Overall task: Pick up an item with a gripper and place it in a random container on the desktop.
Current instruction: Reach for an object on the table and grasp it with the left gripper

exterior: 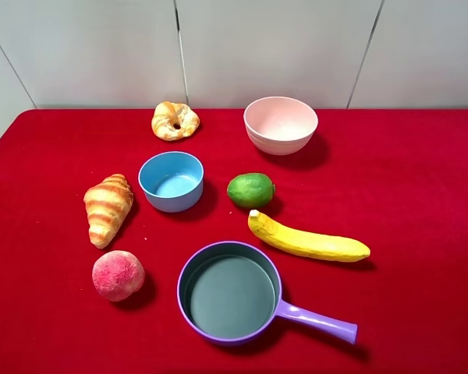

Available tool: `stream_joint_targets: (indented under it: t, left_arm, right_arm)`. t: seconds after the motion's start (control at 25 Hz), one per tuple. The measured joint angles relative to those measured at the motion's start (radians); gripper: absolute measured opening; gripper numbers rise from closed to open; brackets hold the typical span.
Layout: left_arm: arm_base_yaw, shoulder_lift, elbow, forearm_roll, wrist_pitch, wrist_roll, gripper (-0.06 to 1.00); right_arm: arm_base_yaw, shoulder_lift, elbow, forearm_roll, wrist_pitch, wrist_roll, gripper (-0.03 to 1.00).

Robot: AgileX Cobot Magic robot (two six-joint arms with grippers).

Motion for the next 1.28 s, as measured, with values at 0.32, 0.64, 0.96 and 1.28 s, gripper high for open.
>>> stream_joint_targets:
  t: [0.32, 0.64, 0.96, 1.28]
  left_arm:
    - [0.000, 0.000, 0.000, 0.000, 0.000, 0.000, 0.99]
    - [0.000, 0.000, 0.000, 0.000, 0.000, 0.000, 0.99]
    - [0.000, 0.000, 0.000, 0.000, 0.000, 0.000, 0.99]
    - [0.000, 0.000, 0.000, 0.001, 0.000, 0.000, 0.99]
  right_arm:
    - [0.000, 0.000, 0.000, 0.000, 0.000, 0.000, 0.69]
    - [0.000, 0.000, 0.000, 0.000, 0.000, 0.000, 0.69]
    - [0.000, 0.000, 0.000, 0.000, 0.000, 0.000, 0.69]
    - [0.000, 0.000, 0.000, 0.000, 0.000, 0.000, 0.69]
